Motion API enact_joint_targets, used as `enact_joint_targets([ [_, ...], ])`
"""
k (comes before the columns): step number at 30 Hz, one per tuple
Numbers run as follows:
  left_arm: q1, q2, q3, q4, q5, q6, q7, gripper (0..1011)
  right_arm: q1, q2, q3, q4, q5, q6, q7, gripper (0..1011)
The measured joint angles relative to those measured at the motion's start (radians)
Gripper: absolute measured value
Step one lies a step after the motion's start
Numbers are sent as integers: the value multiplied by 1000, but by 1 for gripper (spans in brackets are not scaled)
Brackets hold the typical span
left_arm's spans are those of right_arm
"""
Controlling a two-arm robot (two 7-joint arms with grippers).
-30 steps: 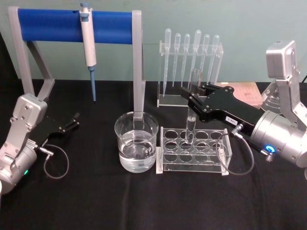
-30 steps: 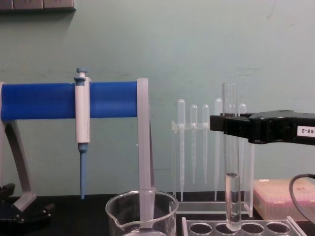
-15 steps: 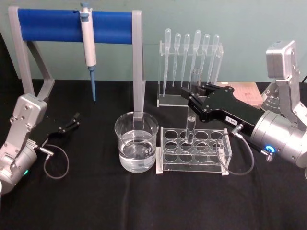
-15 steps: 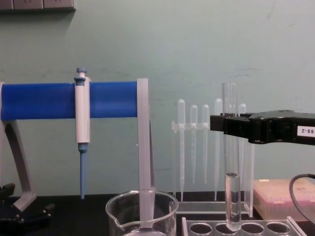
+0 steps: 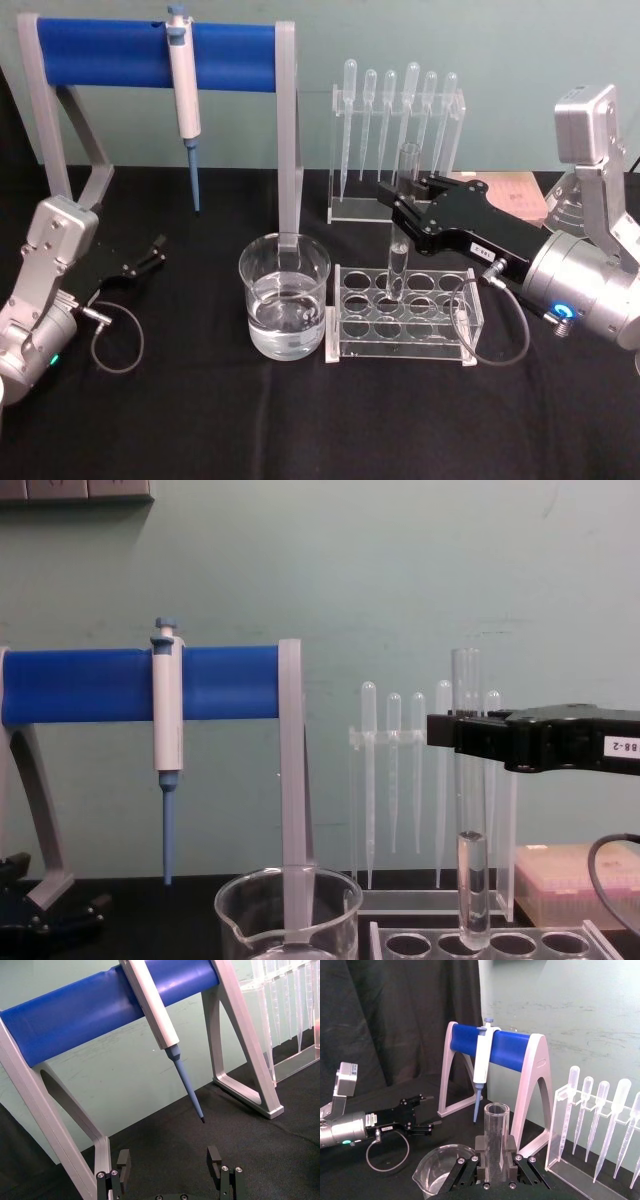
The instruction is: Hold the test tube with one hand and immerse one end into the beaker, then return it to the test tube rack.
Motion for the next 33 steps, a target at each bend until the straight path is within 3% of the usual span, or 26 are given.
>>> enact_joint_targets([
  [33, 0, 0, 0, 0, 0, 0, 0, 1000, 0, 0, 0, 0, 0, 0, 0, 225],
])
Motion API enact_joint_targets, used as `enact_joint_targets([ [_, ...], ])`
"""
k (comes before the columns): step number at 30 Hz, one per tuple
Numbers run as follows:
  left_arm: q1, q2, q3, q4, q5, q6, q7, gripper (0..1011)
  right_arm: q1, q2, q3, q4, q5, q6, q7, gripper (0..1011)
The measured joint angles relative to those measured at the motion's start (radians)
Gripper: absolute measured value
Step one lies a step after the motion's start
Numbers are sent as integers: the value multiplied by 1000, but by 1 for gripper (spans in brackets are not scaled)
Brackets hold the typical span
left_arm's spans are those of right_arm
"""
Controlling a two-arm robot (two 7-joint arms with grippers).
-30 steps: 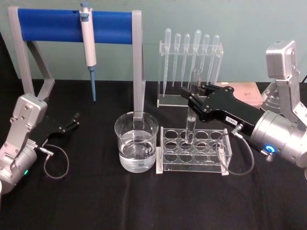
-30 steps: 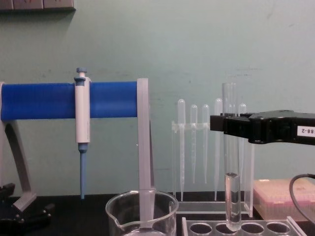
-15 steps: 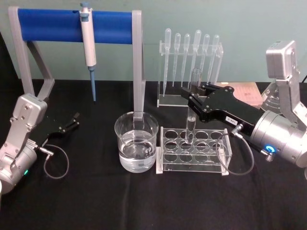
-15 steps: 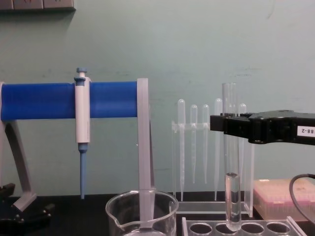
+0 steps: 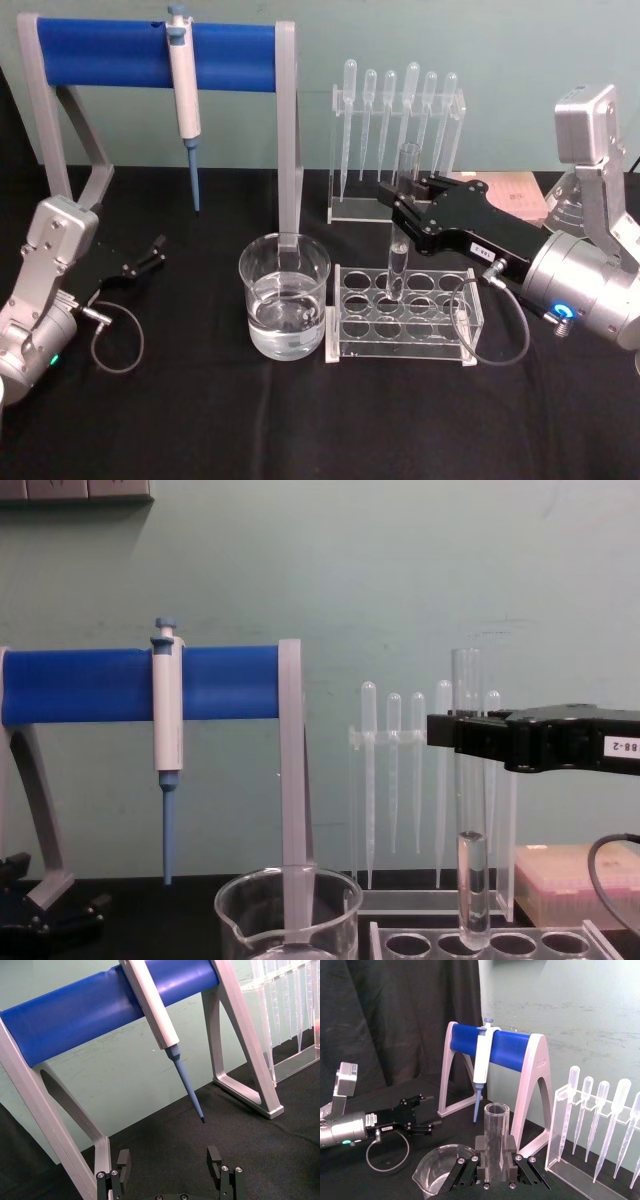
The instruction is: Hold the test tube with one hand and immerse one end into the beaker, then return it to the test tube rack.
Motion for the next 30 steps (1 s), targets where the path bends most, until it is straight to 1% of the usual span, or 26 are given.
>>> enact_joint_targets([
  [5, 0, 0, 0, 0, 0, 0, 0, 1000, 4, 1, -3, -2, 0, 1, -2, 225],
  [9, 0, 0, 0, 0, 0, 0, 0, 1000, 21, 2, -13, -15, -5, 4, -8, 224],
  [13, 0, 0, 0, 0, 0, 0, 0, 1000, 58, -7, -35, -35, -14, 9, -6, 225],
  [14, 0, 0, 0, 0, 0, 0, 0, 1000, 58, -7, -35, -35, -14, 9, -6, 225],
  [18, 0, 0, 0, 0, 0, 0, 0, 1000, 101, -30, -65, -42, -21, 15, 2, 225],
  [19, 0, 0, 0, 0, 0, 0, 0, 1000, 117, -42, -77, -35, -24, 13, 5, 225],
  [22, 0, 0, 0, 0, 0, 0, 0, 1000, 144, -70, -105, -9, -28, 6, 11, 224],
  [26, 0, 0, 0, 0, 0, 0, 0, 1000, 162, -96, -128, 23, -30, -4, 17, 225],
  [29, 0, 0, 0, 0, 0, 0, 0, 1000, 176, -122, -156, 67, -42, -26, 25, 225],
  [30, 0, 0, 0, 0, 0, 0, 0, 1000, 176, -122, -156, 67, -42, -26, 25, 225],
])
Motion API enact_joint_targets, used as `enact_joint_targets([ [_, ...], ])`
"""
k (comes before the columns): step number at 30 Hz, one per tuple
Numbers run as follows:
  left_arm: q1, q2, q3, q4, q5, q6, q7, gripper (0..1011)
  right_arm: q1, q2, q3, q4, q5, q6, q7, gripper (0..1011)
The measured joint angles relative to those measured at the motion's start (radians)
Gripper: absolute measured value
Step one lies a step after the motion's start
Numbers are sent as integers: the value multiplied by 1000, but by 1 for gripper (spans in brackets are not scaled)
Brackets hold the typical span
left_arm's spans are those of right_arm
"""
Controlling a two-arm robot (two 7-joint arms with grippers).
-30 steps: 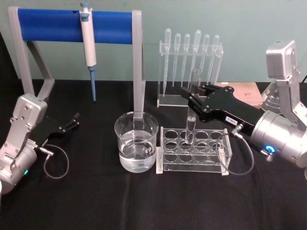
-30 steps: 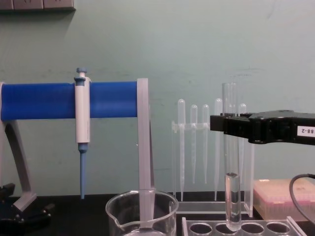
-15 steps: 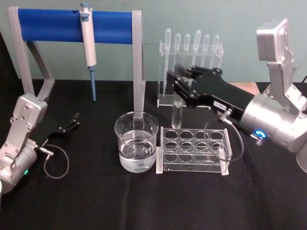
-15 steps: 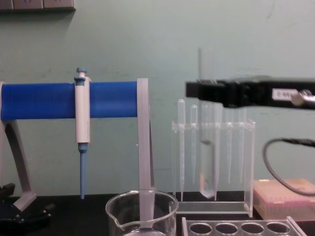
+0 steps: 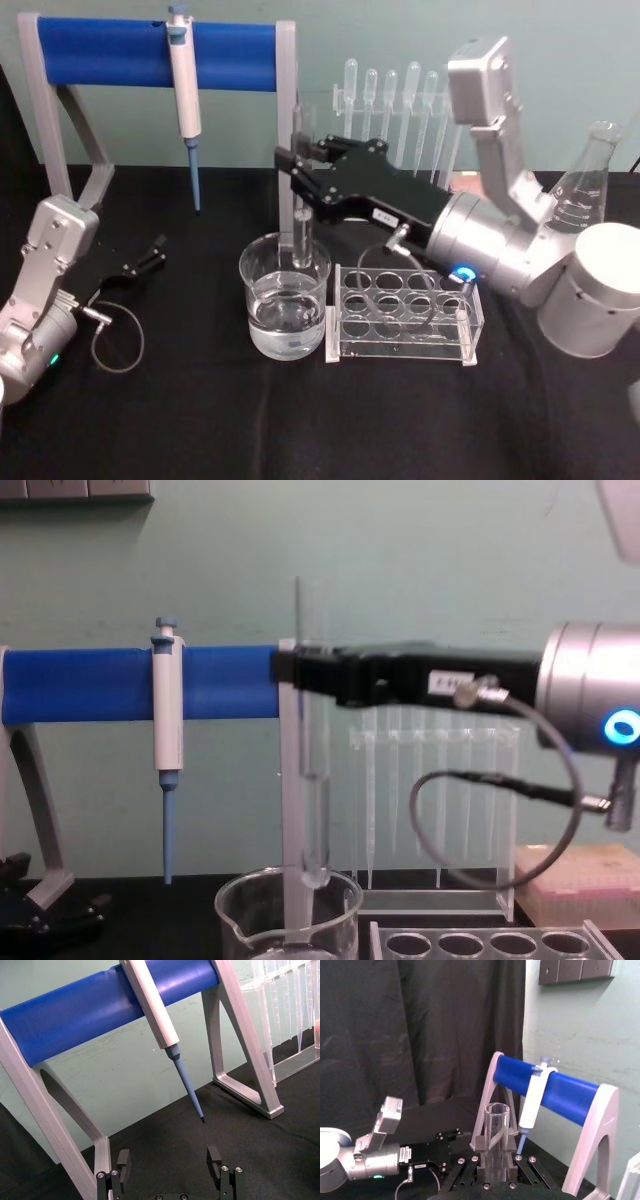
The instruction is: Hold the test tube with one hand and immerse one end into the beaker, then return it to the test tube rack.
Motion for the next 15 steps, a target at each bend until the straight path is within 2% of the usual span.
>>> enact_joint_targets([
  [8, 0, 0, 0, 0, 0, 0, 0, 1000, 0, -56, -38, 133, -29, -87, 22, 225],
  [15, 0, 0, 0, 0, 0, 0, 0, 1000, -2, -81, -57, 213, -59, -141, 46, 224],
])
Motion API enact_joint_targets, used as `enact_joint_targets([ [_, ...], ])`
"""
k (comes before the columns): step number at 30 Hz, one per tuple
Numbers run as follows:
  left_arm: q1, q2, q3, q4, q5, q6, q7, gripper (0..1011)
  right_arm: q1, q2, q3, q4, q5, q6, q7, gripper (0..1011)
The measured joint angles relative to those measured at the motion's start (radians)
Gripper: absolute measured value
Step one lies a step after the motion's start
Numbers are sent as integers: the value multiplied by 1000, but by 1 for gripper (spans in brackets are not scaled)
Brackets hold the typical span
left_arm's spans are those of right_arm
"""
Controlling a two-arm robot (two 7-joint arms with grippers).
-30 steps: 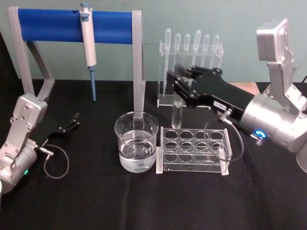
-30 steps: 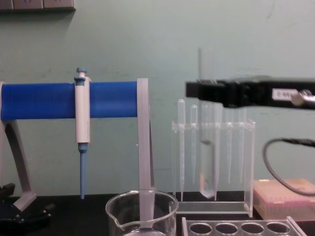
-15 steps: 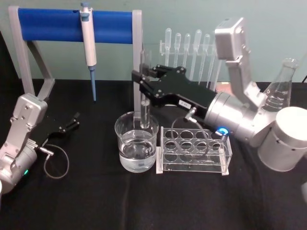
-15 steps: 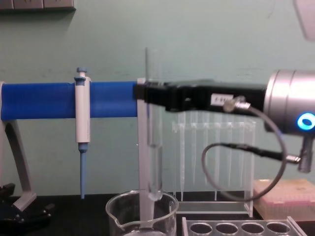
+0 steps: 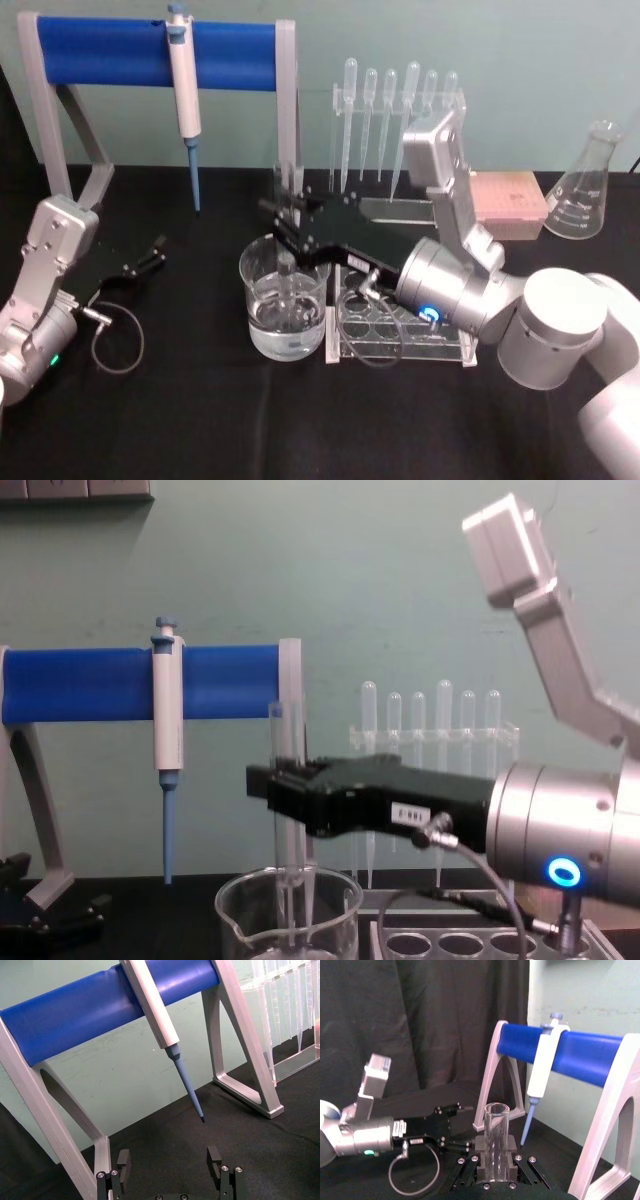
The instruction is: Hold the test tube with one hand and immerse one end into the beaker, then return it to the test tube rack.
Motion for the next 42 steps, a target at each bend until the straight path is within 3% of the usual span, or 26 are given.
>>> enact_joint_targets([
  [6, 0, 0, 0, 0, 0, 0, 0, 1000, -8, -24, 1, 77, -23, -66, 24, 225],
  [13, 0, 0, 0, 0, 0, 0, 0, 1000, -10, -41, 10, 119, -26, -80, 42, 224],
  [42, 0, 0, 0, 0, 0, 0, 0, 1000, -16, -40, 12, 116, -34, -72, 49, 225],
])
